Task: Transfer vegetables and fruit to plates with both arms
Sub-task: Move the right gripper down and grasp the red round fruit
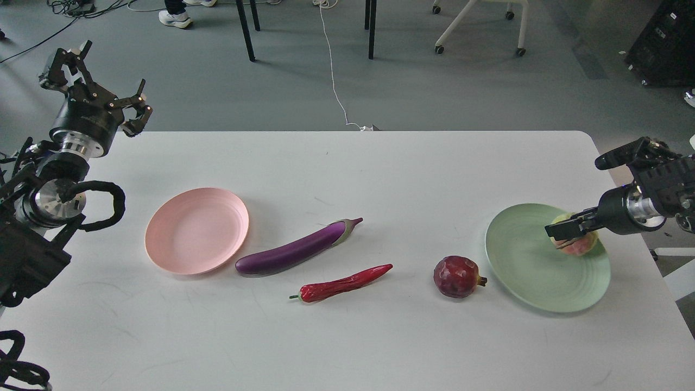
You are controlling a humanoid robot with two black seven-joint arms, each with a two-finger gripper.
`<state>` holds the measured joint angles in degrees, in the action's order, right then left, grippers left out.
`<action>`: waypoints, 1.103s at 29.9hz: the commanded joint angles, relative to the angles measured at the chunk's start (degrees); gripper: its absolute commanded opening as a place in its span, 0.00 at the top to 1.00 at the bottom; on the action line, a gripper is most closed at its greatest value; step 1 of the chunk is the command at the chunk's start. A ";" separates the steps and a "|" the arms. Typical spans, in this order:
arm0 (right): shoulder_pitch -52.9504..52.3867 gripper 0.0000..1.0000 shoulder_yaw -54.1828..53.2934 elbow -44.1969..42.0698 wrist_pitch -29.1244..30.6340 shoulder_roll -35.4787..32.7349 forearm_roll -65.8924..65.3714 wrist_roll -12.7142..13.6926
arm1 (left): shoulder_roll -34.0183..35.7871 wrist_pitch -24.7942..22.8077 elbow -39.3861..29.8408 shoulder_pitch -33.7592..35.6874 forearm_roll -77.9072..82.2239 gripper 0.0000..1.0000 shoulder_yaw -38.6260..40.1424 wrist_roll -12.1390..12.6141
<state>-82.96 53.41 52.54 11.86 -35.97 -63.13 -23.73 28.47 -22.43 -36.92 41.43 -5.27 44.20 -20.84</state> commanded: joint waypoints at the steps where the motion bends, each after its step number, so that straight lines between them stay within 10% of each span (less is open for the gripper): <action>1: -3.51 0.02 -1.38 1.34 0.10 2.13 0.73 0.00 | 0.01 0.02 0.01 0.23 -0.01 0.02 0.09 0.01; 25: -4.14 0.08 -1.74 15.67 0.19 15.14 0.38 -3.78 | 2.47 -0.07 0.18 -0.38 -0.09 0.02 0.00 -0.34; 33: -4.75 0.47 2.05 15.14 0.10 17.08 0.03 -3.78 | 2.91 -0.42 0.71 -0.74 -0.09 0.02 0.00 -0.43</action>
<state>-87.13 55.40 68.06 12.04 -19.11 -63.13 -27.55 31.22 -22.72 -36.29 40.83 -5.37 44.21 -21.26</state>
